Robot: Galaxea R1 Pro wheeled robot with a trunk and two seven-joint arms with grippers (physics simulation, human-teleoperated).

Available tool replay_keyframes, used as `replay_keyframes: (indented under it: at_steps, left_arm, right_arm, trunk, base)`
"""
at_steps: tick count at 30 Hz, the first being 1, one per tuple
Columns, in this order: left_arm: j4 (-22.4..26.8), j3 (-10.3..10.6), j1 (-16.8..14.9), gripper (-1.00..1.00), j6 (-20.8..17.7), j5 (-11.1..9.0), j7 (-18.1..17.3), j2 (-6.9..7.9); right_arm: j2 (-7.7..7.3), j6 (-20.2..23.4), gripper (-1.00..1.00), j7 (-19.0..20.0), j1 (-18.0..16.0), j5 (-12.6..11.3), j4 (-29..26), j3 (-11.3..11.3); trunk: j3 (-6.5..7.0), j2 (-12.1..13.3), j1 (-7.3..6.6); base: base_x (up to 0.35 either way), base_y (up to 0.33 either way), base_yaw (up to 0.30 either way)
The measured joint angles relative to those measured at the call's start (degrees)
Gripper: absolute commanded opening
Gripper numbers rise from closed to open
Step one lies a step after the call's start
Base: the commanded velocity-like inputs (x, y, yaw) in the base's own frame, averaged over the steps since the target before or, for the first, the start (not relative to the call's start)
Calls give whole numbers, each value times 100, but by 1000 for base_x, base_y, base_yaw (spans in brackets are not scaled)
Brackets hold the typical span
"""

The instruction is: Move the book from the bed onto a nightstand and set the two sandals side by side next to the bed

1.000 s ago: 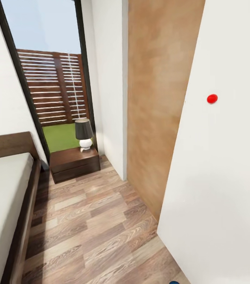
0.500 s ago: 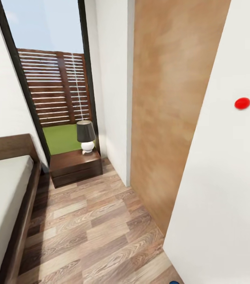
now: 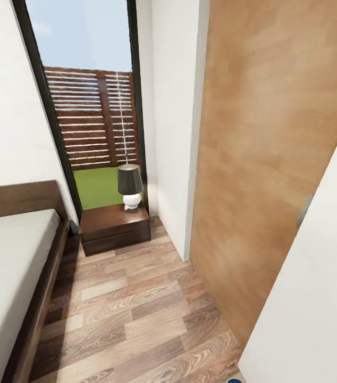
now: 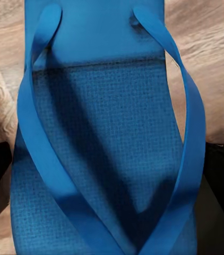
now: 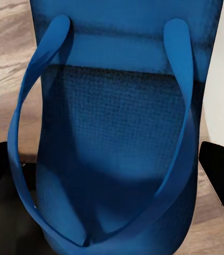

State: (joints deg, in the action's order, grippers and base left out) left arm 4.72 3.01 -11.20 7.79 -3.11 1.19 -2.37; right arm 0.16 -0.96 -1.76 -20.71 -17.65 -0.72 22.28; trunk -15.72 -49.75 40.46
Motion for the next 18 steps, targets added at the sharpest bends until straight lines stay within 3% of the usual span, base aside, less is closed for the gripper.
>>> replay_keyframes:
  at_steps: [18]
  left_arm:
    - [-1, 0, 0, -100, 0, 6, 0, 0]
  right_arm:
    - [-8, 0, -100, -3, 0, -8, 1, -1]
  trunk:
    - [0, 0, 0]
  base:
    - [350, 17, 6]
